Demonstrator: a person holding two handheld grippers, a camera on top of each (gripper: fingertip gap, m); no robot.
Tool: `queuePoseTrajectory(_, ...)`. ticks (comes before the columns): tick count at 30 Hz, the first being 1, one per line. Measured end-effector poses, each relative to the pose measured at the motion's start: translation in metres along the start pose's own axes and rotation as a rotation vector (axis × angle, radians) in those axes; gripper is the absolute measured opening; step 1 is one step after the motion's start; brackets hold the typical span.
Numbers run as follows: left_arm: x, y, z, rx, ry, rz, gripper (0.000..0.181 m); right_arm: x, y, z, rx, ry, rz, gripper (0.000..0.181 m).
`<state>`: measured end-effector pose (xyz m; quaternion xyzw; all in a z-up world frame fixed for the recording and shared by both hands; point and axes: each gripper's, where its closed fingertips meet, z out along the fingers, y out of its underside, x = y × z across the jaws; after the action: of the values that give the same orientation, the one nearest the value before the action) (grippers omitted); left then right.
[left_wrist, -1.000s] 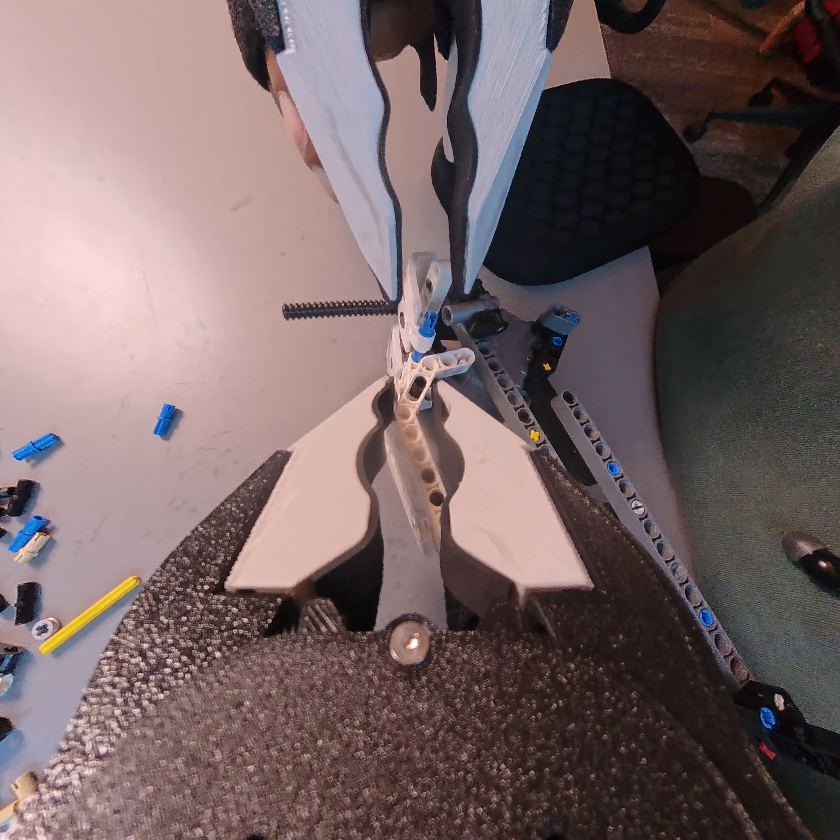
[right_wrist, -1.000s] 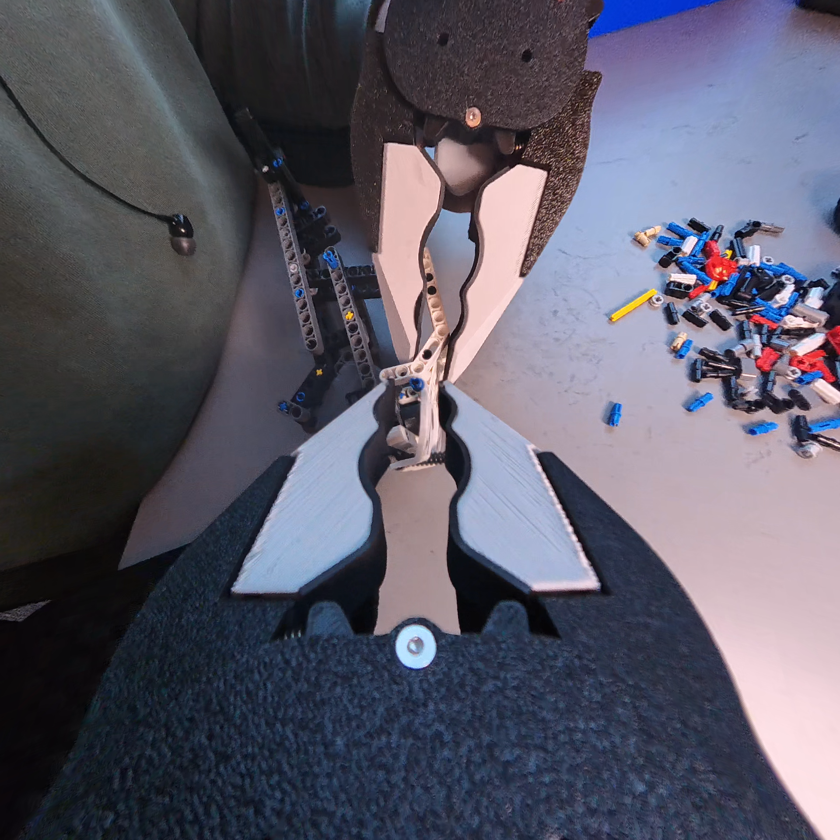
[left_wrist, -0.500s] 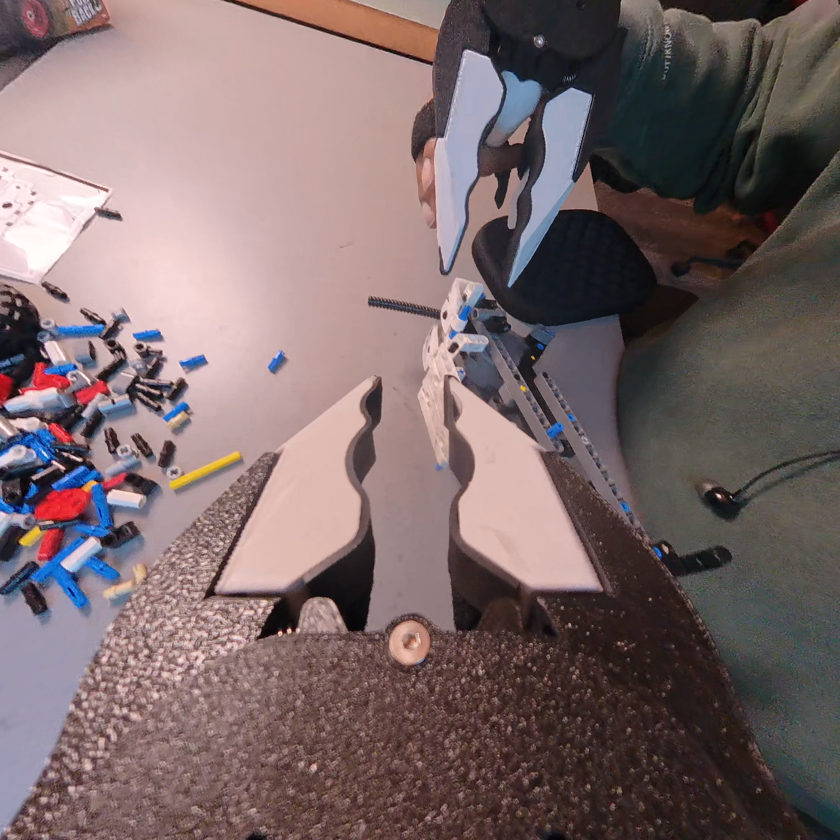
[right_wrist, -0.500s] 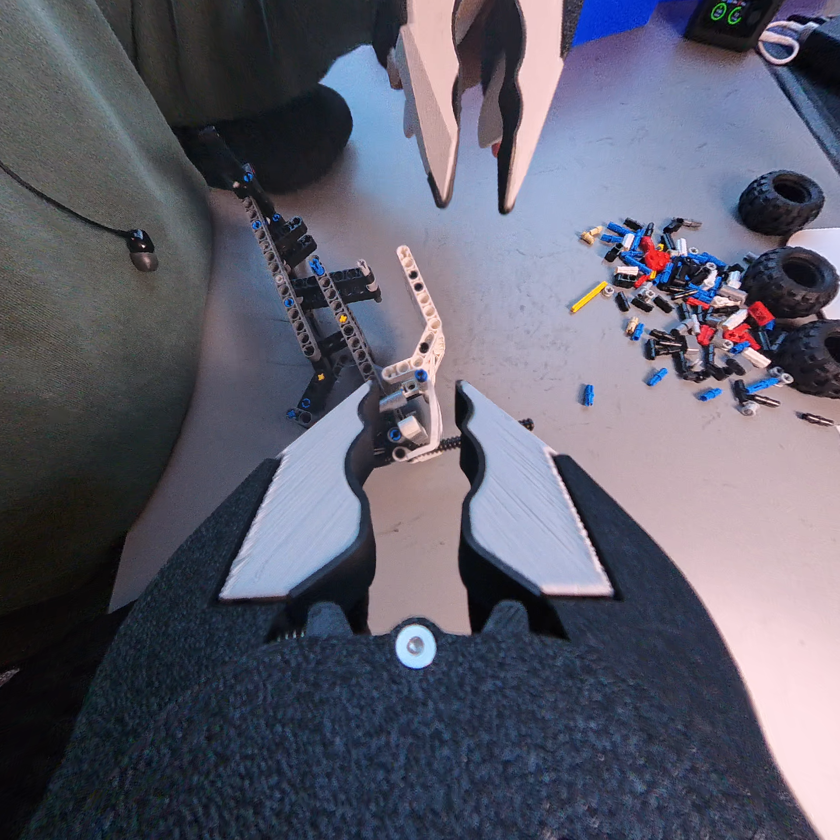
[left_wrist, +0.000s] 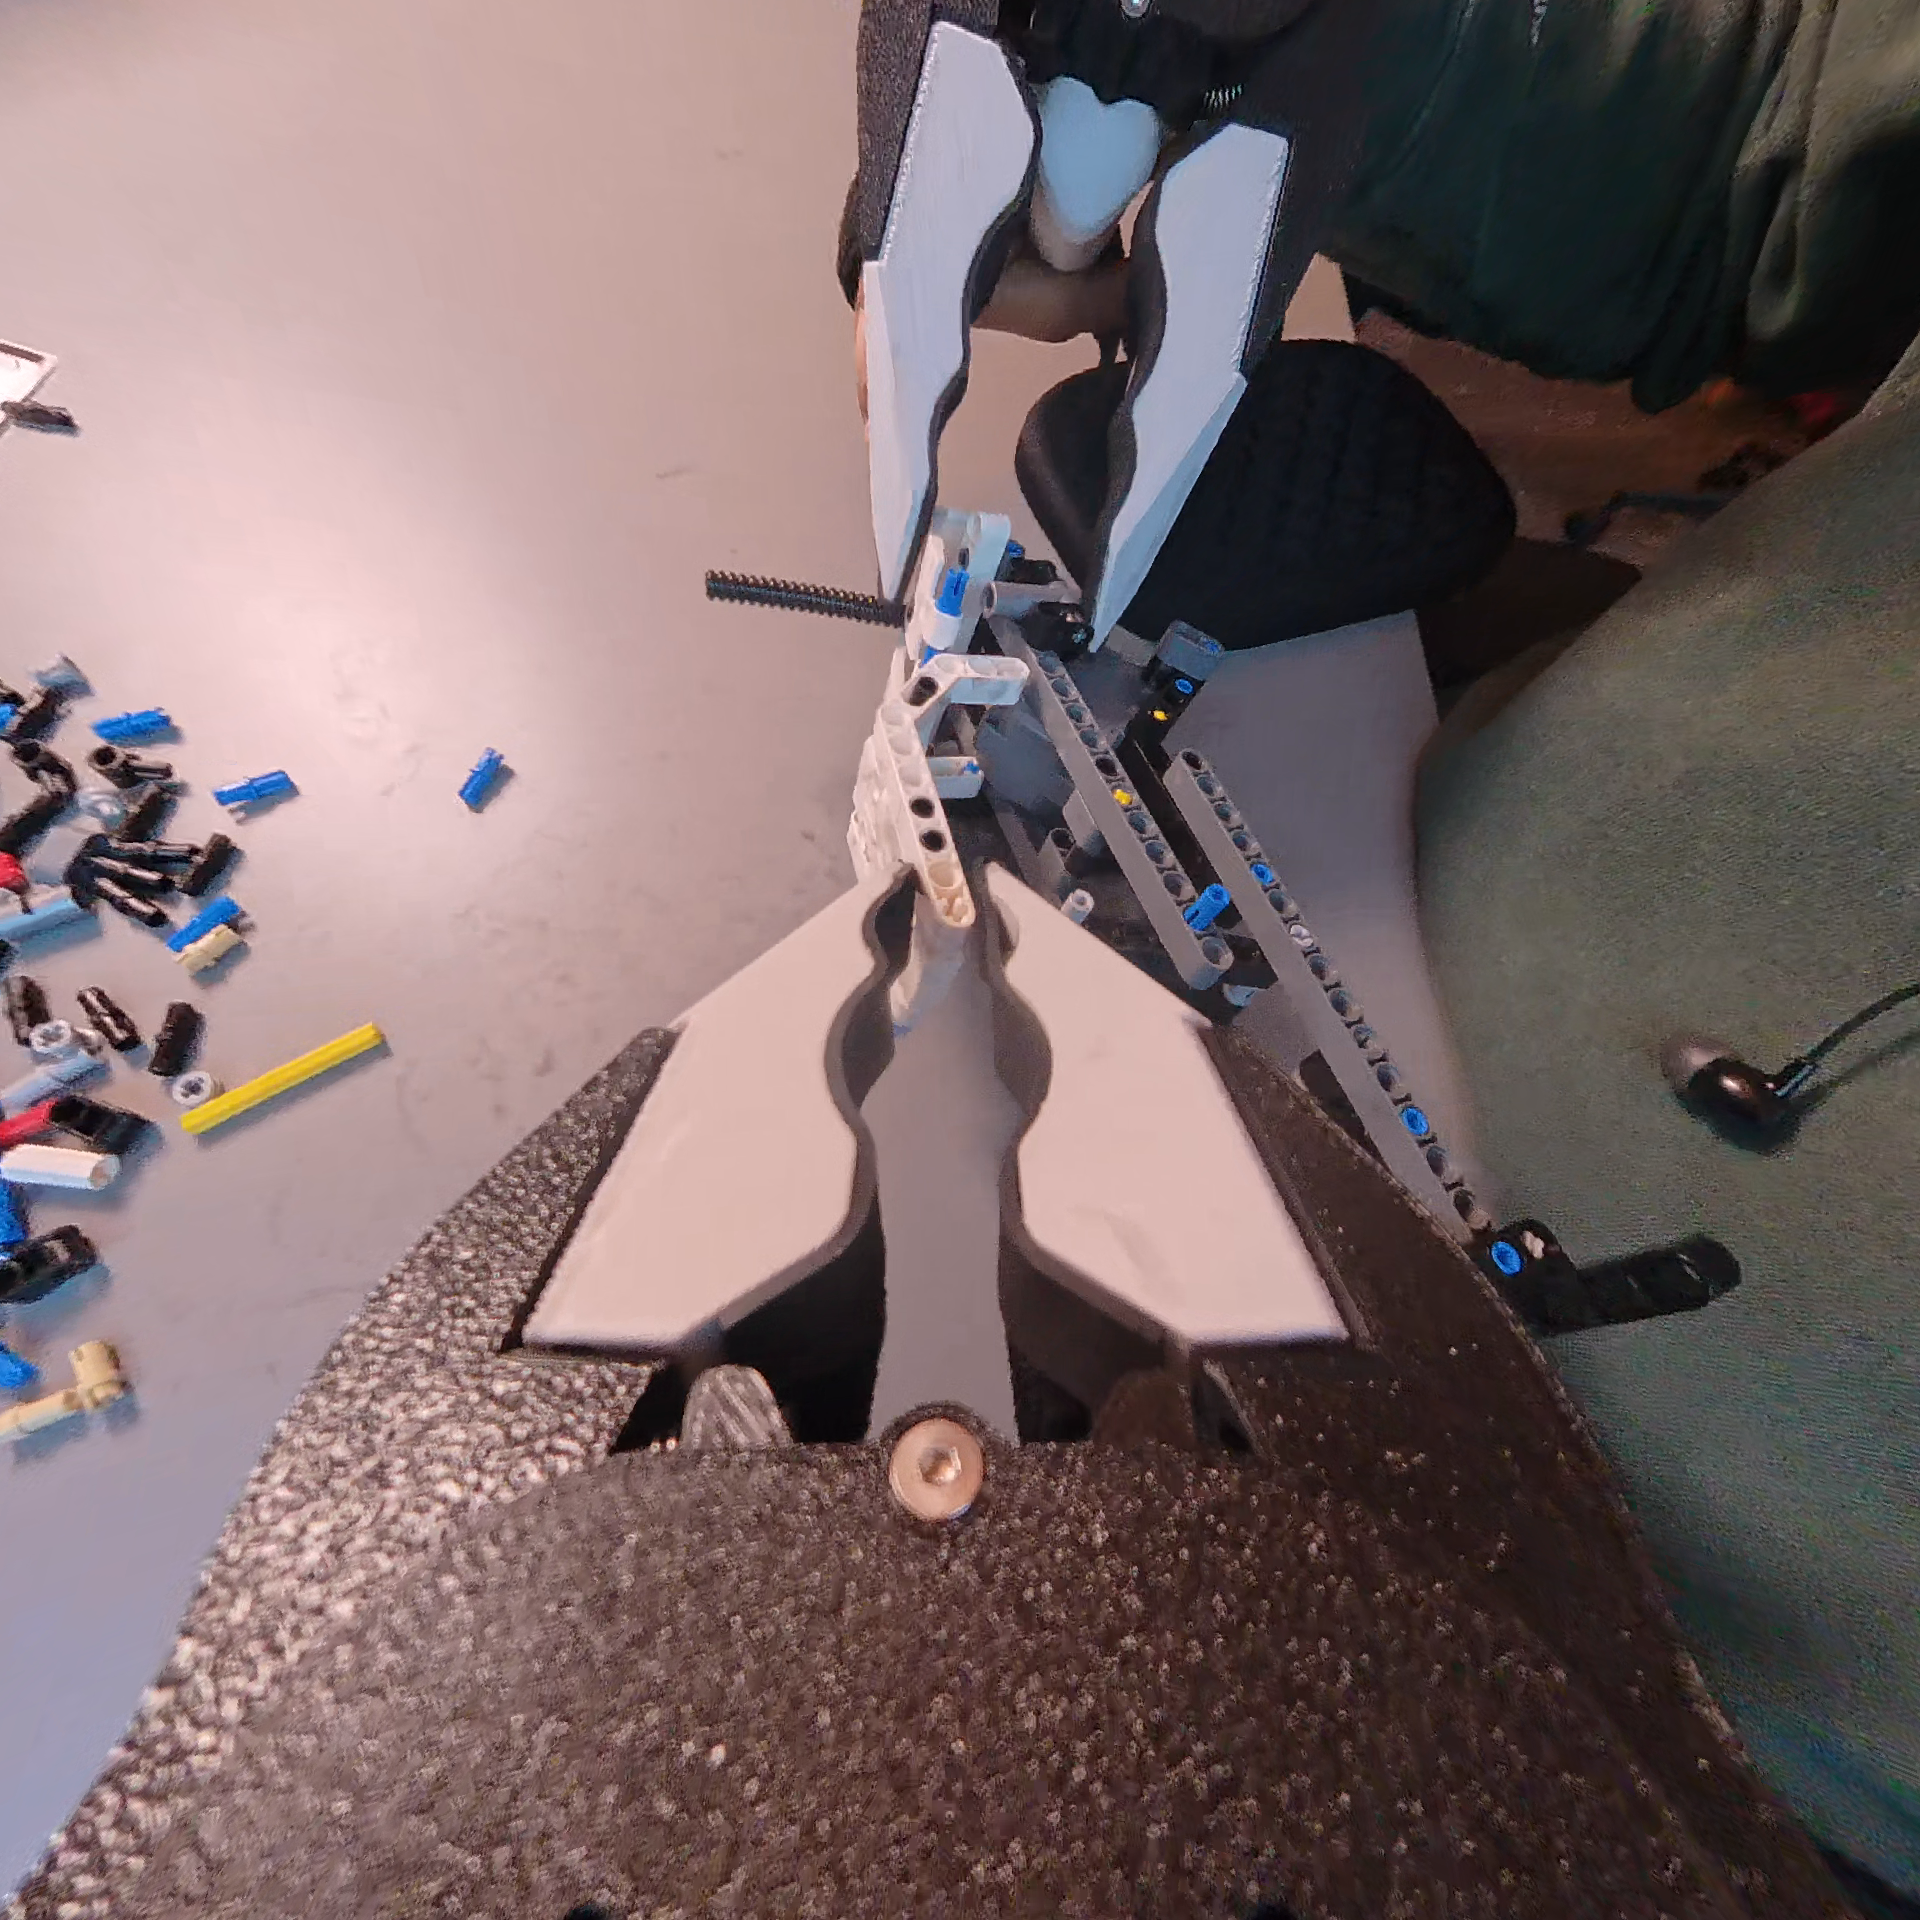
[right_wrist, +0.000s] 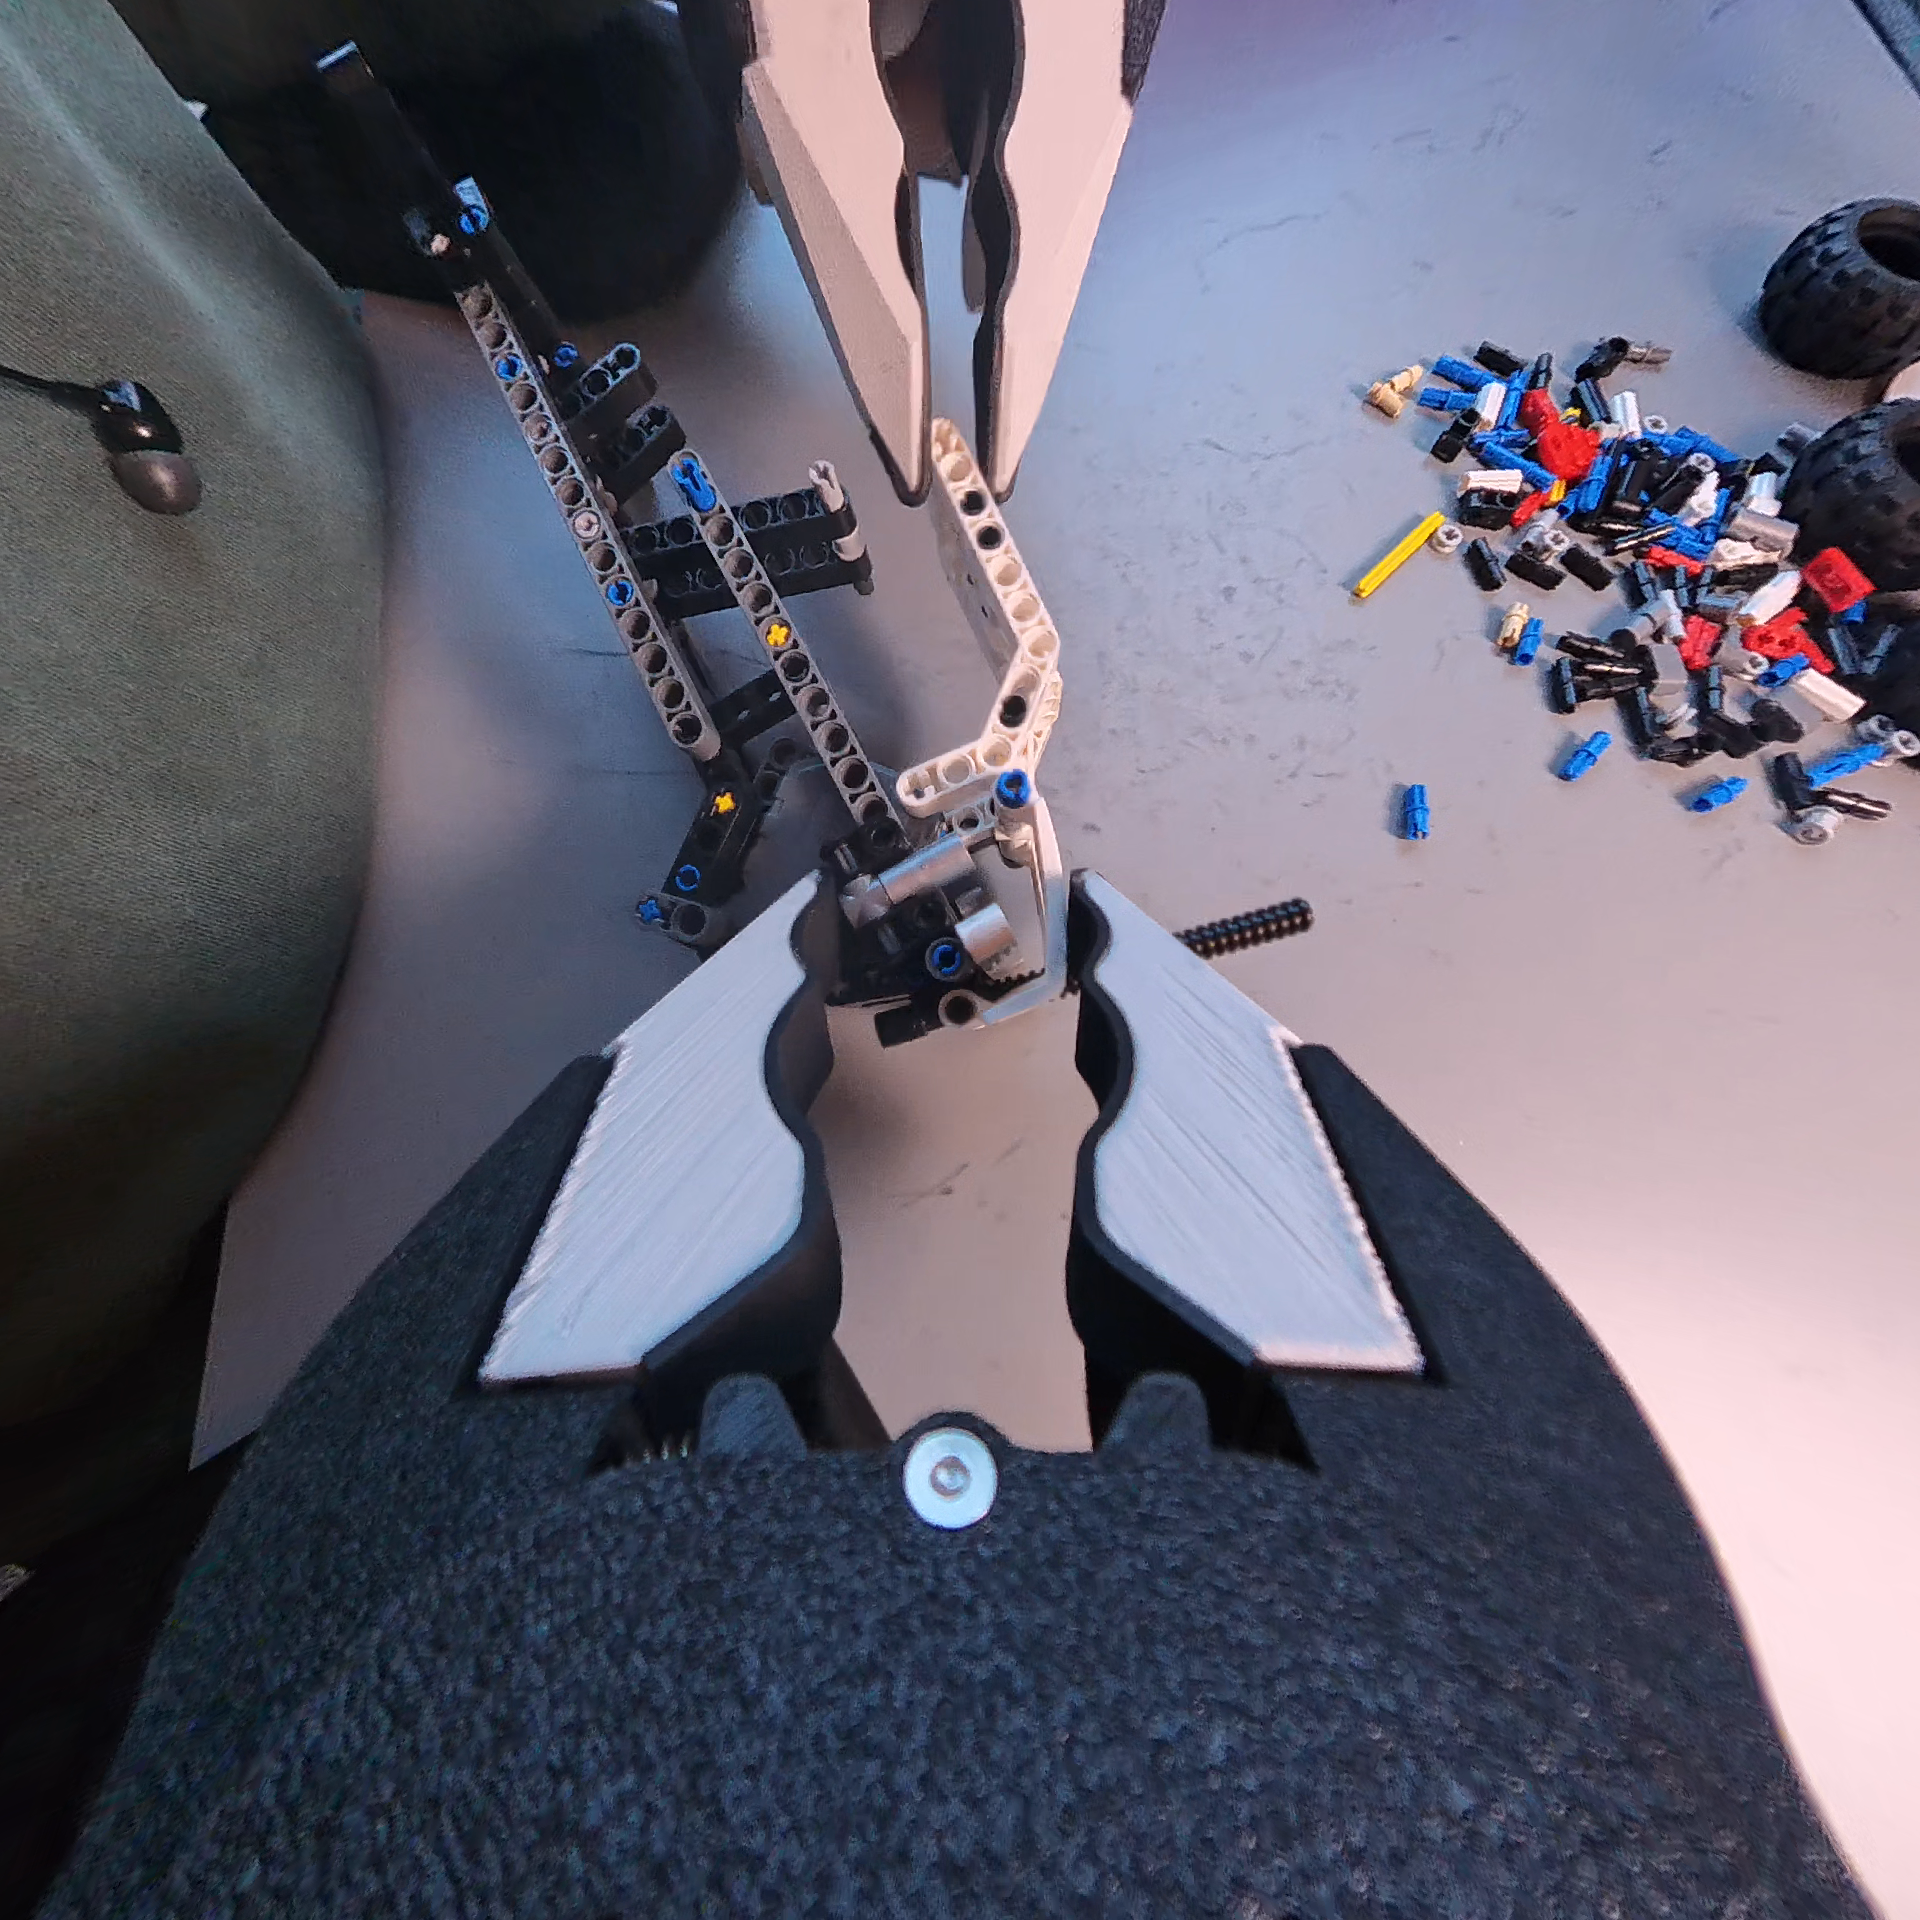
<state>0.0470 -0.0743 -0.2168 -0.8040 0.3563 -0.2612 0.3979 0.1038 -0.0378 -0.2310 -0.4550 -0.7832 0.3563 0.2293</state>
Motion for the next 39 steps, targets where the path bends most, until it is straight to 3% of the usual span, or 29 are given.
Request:
queuePoseTrajectory(4, -0.007, -0.006, -0.002, 0.017, -0.094, 0.091, 0.008, 0.003, -0.001, 0.003, -0.02, 0.037, -0.013, 0.041)
queuePoseTrajectory(13, -0.019, -0.03, -0.011, 0.162, -0.148, 0.103, 0.008, 0.019, -0.002, 0.004, -0.044, 0.16, -0.039, 0.04)
queuePoseTrajectory(20, -0.03, -0.029, -0.016, 0.203, -0.175, 0.08, 0.007, 0.028, -0.008, 0.006, -0.042, 0.242, -0.076, 0.04)
queuePoseTrajectory(28, -0.034, -0.023, -0.016, 0.172, -0.244, 0.186, 0.013, 0.031, -0.012, 0.009, -0.038, 0.27, -0.076, 0.04)
queuePoseTrajectory(34, -0.05, -0.029, -0.036, 0.268, -0.285, 0.076, 0.023, 0.04, -0.01, 0.008, -0.042, 0.286, -0.046, 0.039)
queuePoseTrajectory(39, -0.078, -0.014, -0.063, 0.321, -0.358, -0.074, 0.028, 0.049, -0.01, 0.005, -0.03, 0.333, -0.086, 0.039)
